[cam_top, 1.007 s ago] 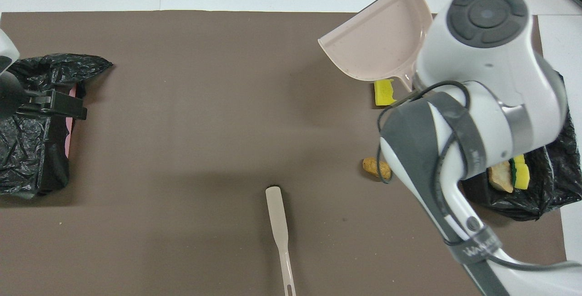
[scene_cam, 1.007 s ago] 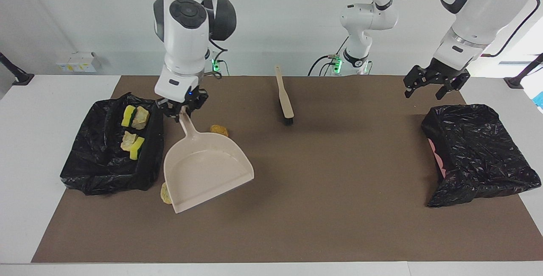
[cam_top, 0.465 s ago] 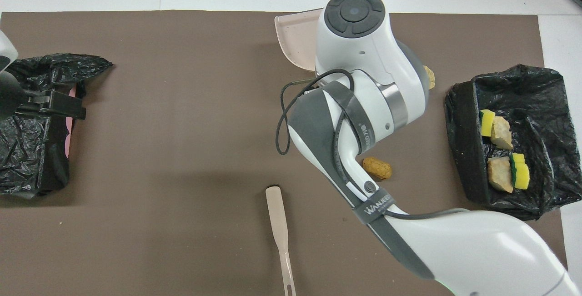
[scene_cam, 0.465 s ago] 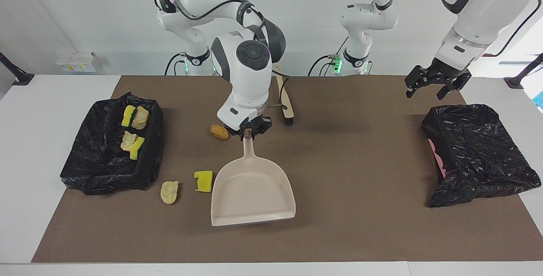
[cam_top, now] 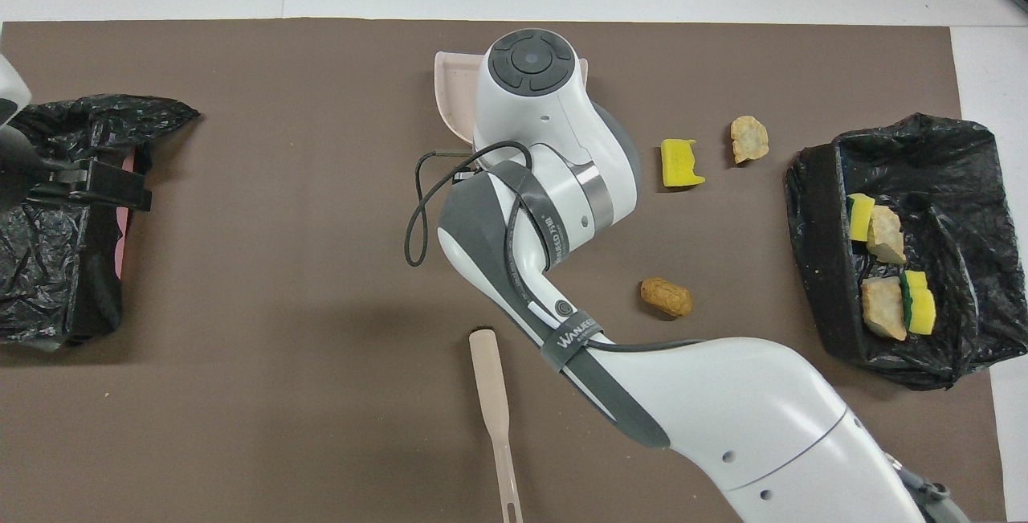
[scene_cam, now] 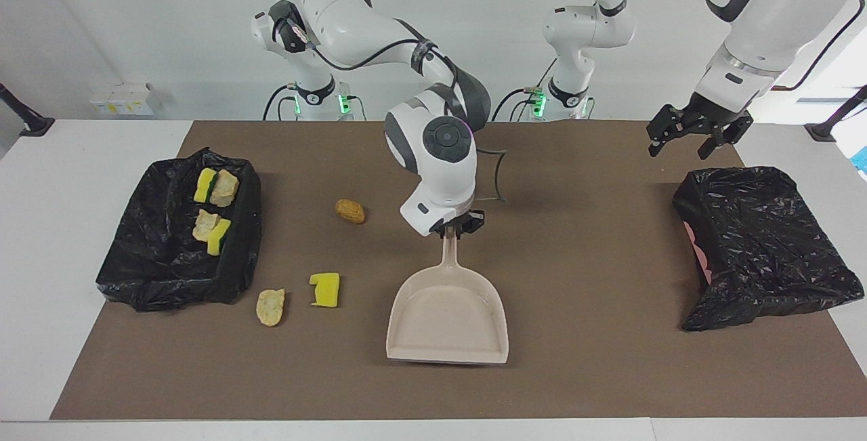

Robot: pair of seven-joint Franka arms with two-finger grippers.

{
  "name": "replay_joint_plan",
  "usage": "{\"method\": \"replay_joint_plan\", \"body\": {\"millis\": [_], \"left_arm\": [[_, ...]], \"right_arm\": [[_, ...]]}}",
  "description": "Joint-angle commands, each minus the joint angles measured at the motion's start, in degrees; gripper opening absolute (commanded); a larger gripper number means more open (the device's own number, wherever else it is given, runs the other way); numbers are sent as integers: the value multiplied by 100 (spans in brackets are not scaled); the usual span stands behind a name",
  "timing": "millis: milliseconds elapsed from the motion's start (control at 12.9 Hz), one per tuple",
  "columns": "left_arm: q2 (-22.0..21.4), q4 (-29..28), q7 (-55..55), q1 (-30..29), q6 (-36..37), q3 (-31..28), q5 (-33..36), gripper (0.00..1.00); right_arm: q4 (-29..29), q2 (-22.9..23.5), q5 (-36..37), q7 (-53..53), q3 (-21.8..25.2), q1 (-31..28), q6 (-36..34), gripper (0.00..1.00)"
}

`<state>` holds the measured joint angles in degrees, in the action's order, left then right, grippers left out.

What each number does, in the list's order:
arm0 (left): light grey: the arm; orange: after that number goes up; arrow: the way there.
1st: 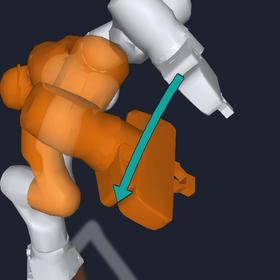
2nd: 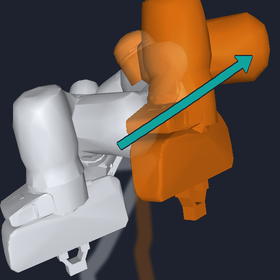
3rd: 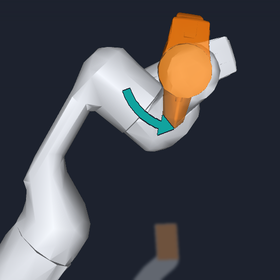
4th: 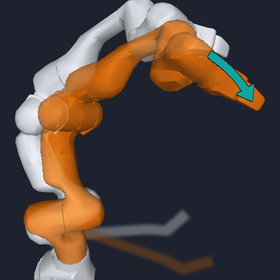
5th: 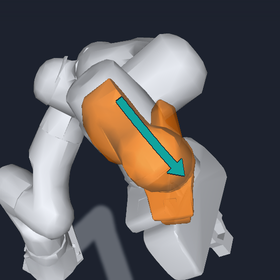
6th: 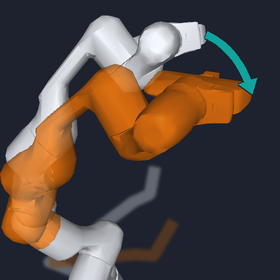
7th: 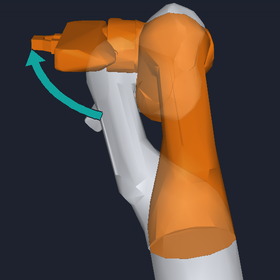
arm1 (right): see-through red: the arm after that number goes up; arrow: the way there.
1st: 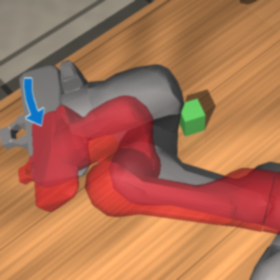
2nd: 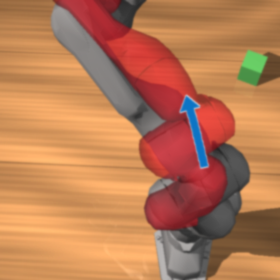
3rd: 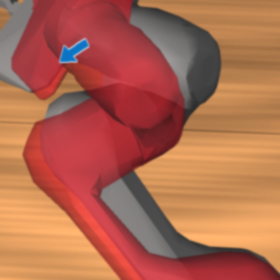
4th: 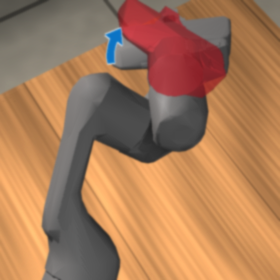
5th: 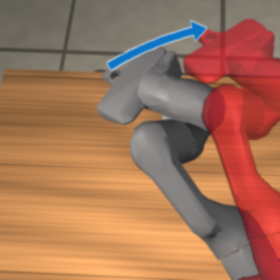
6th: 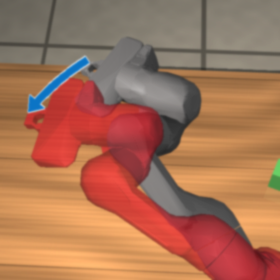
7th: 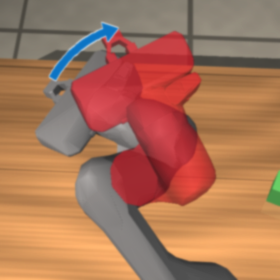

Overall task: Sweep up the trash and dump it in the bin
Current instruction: 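Bring the empty dustpan back and set it on the table with the right gripper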

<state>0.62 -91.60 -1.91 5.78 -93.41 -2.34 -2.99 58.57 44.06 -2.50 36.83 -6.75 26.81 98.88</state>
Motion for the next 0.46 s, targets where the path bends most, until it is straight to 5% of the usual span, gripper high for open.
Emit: {"method": "replay_joint_plan", "body": {"millis": [0,387], "left_arm": [[-45,20,-55,-50,60,41,115,100],[-45,20,-55,-50,60,41,115,100]], "right_arm": [[-267,217,-215,141,-151,-53,140,0],[-206,279,-163,62,-204,8,141,0]]}}
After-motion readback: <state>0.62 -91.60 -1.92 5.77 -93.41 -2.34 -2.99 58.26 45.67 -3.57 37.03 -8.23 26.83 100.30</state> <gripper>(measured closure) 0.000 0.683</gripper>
